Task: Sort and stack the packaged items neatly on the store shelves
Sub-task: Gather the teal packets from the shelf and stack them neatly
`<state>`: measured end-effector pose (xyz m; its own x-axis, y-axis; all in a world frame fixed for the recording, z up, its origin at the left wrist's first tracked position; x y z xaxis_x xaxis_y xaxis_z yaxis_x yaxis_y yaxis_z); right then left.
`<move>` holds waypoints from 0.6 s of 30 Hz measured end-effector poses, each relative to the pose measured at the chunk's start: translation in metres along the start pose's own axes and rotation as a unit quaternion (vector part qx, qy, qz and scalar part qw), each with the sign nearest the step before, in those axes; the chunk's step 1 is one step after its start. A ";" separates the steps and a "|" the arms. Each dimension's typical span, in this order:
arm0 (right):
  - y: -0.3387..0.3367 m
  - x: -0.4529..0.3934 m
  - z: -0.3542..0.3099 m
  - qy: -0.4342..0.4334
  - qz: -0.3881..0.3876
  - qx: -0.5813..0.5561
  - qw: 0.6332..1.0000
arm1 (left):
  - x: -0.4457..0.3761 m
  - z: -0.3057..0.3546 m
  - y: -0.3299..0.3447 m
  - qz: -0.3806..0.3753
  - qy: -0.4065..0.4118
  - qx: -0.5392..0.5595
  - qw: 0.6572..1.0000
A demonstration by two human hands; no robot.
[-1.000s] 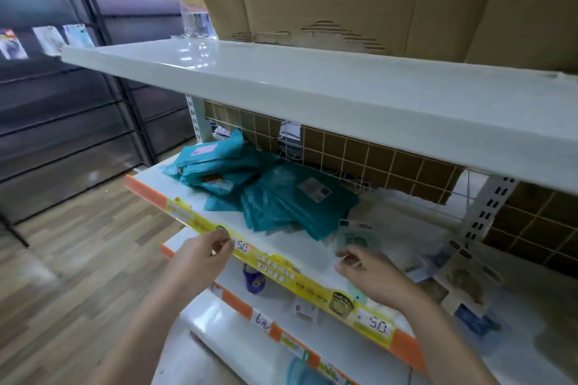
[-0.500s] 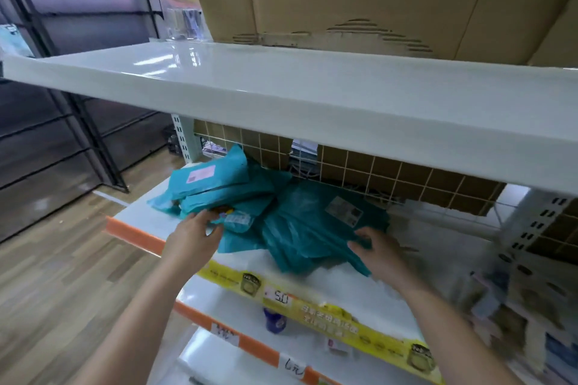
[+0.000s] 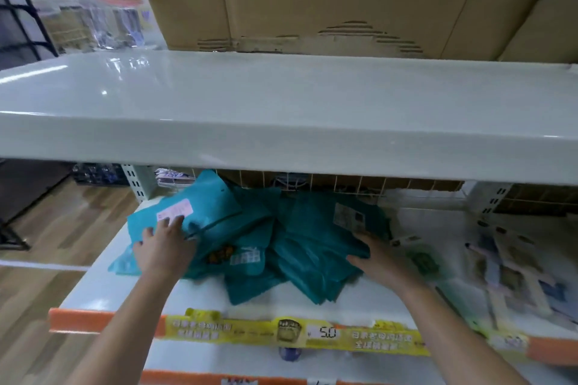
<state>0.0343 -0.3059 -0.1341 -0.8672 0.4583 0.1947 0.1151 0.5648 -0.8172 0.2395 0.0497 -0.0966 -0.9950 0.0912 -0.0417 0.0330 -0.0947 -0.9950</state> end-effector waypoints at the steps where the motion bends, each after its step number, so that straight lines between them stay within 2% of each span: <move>1: 0.001 0.003 -0.001 -0.003 -0.007 0.001 1.000 | -0.006 0.000 0.001 -0.001 0.001 -0.012 1.000; 5: 0.009 0.011 0.003 -0.016 0.060 0.071 0.996 | -0.023 0.006 0.012 -0.027 0.016 0.018 0.999; 8: 0.009 0.021 0.001 0.011 0.099 0.112 0.989 | -0.028 0.012 0.015 -0.004 0.045 0.031 0.999; 18: 0.013 0.037 0.003 0.043 0.042 0.155 0.986 | -0.015 0.012 -0.005 0.034 0.062 -0.048 0.996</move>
<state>0.0019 -0.2833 -0.1393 -0.8154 0.5582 0.1535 0.0196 0.2916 -0.9564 0.2534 0.0366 -0.0894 -0.9709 0.2107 -0.1140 0.1143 -0.0108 -0.9934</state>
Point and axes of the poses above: each hand's wrist, its own x-axis away from the middle knuckle, its own y-axis out of the palm, z = x × y, the point moved 7 cm from there along -x, towards the middle knuckle, and after that the axes turned 3 degrees about -x, right-handed, at the moved point
